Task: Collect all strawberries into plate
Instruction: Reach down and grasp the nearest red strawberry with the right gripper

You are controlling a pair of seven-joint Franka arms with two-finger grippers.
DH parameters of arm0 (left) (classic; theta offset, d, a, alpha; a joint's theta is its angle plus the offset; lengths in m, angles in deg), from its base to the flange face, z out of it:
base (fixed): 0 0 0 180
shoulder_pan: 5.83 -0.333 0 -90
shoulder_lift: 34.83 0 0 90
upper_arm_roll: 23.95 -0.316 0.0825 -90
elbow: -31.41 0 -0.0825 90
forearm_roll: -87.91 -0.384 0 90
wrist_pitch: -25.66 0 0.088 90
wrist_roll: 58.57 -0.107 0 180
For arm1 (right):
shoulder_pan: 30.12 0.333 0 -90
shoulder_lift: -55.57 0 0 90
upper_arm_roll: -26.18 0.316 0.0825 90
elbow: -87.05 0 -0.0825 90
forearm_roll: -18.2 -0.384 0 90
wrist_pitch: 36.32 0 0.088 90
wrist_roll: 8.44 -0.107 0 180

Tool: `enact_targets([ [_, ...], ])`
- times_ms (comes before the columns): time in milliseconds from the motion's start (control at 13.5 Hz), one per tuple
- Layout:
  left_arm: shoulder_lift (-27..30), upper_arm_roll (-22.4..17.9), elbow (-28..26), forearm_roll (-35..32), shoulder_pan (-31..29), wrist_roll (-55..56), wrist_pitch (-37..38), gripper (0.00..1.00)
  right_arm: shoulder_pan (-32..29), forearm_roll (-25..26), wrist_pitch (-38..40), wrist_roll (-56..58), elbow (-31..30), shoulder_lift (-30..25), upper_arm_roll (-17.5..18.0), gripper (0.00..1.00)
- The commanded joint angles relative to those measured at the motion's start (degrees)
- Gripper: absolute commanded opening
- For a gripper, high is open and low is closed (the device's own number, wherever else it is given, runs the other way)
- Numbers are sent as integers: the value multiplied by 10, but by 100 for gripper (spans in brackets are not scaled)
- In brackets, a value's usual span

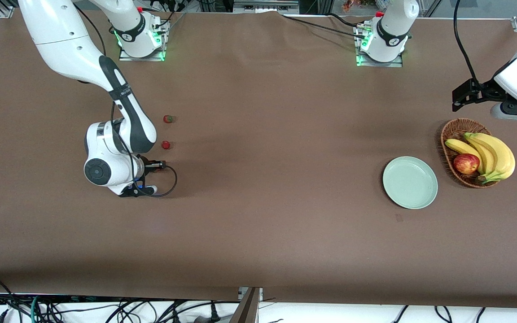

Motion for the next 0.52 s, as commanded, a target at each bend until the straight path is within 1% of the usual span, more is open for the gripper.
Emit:
enact_targets([
  [0,-7,3,16,9,-3,-3,12,100,6,-13,5,-4,4,-6,2,5],
  [223,-7,3,16,9,-3,-4,12,100,47,-13,5,-5,56,-6,2,5],
  [297,-8,2,16,9,-4,-4,11,100,66,-13,2,-33,69,-4,2,5],
  [372,-7,2,16,9,-4,-4,11,100,86,-13,-3,-84,77,-3,2,5],
  [446,-7,2,16,9,-4,-4,12,100,125,-13,-9,-137,89,5,2,5],
])
